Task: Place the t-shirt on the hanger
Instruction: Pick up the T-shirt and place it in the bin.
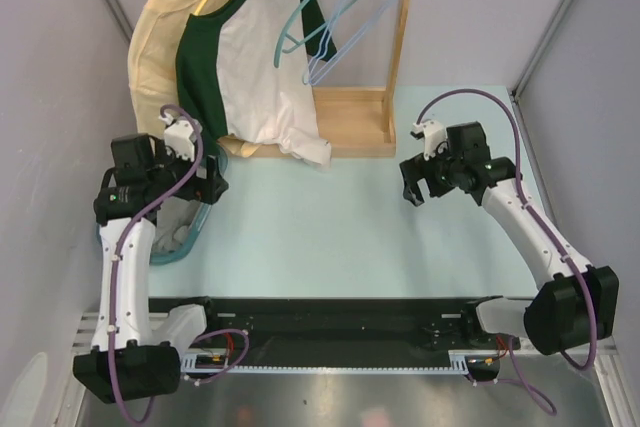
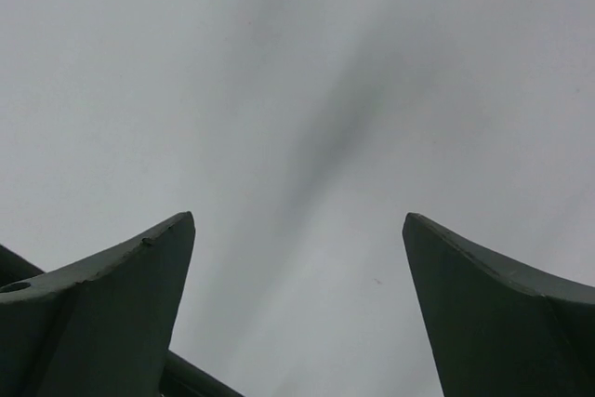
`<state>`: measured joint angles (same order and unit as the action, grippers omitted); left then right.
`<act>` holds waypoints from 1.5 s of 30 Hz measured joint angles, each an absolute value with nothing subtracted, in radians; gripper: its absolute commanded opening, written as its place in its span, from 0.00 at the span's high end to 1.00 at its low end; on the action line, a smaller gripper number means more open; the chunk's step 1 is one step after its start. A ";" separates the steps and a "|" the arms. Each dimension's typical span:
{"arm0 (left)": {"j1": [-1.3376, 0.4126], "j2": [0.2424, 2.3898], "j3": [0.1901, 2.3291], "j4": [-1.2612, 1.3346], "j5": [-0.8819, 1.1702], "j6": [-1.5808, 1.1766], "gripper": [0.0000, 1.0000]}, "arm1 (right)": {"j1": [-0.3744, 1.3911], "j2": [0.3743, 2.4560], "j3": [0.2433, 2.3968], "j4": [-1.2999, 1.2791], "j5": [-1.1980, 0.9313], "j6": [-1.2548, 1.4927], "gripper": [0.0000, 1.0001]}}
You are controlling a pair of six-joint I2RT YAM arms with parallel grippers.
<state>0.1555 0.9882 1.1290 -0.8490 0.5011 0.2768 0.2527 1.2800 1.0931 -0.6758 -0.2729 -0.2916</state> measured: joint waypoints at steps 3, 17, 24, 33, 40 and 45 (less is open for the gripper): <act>0.166 1.030 1.183 -0.884 0.407 0.260 0.00 | 0.252 1.250 1.096 -0.673 -0.220 -0.221 0.00; 0.364 1.278 1.313 -0.991 0.124 0.292 0.00 | 0.170 1.202 1.103 -0.690 -0.338 -0.186 0.00; 0.367 1.327 1.211 -0.953 0.071 0.342 0.00 | 0.167 1.227 1.109 -0.720 -0.444 -0.210 0.00; 0.392 1.507 1.130 -0.807 -0.001 0.391 0.27 | 0.167 1.254 1.123 -0.748 -0.480 -0.223 0.00; 0.424 1.505 1.169 -0.820 0.023 0.417 1.00 | 0.167 1.254 1.123 -0.751 -0.484 -0.235 0.00; 0.364 1.408 1.375 -0.924 0.088 0.420 1.00 | 0.166 1.257 1.124 -0.751 -0.487 -0.237 0.00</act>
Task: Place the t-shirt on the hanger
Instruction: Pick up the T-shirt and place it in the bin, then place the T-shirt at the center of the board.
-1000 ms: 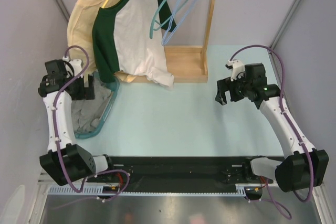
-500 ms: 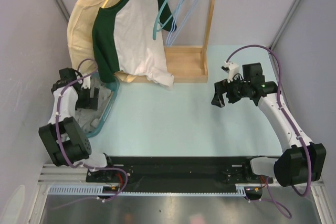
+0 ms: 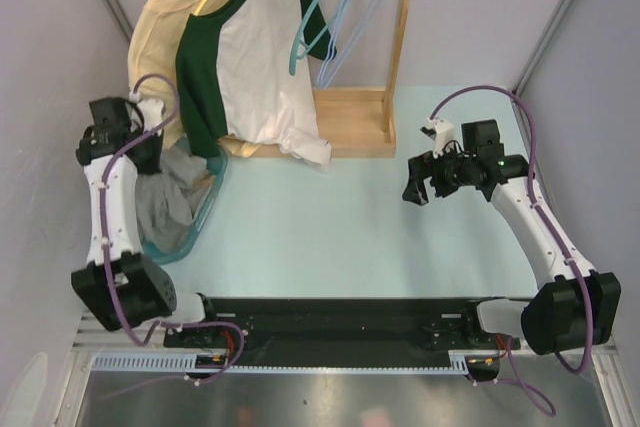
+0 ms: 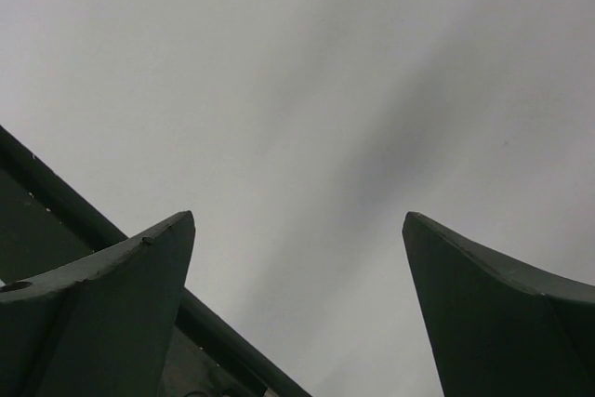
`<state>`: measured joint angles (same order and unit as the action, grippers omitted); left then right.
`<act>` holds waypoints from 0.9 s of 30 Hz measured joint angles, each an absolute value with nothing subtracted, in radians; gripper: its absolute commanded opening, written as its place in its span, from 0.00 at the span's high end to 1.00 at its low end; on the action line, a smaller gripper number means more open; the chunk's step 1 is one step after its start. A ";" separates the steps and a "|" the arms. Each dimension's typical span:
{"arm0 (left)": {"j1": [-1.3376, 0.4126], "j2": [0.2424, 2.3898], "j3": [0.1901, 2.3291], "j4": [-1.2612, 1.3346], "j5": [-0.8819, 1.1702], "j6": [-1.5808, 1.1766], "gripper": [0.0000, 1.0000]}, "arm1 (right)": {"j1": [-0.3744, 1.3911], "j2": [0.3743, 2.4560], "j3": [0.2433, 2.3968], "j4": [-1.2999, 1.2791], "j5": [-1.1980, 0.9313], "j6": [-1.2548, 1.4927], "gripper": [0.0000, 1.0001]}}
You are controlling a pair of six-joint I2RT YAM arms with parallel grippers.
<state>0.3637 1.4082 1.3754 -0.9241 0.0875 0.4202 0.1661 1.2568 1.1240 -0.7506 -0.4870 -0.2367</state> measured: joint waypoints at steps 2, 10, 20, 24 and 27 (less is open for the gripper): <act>0.239 1.348 1.496 -0.948 0.094 0.420 1.00 | 0.164 1.261 1.124 -0.751 -0.488 -0.237 0.00; -0.345 1.349 2.035 -1.104 0.205 0.390 1.00 | 0.136 1.272 1.130 -0.751 -0.492 -0.236 0.00; -0.514 1.396 2.150 -1.063 0.483 0.345 0.01 | 0.077 1.272 1.140 -0.751 -0.506 -0.232 0.00; -0.312 1.251 1.530 -0.897 0.580 0.352 0.00 | 0.030 1.272 1.140 -0.752 -0.516 -0.229 0.00; -0.113 1.329 1.294 -0.906 0.609 0.430 0.00 | 0.010 1.272 1.140 -0.765 -0.523 -0.237 0.00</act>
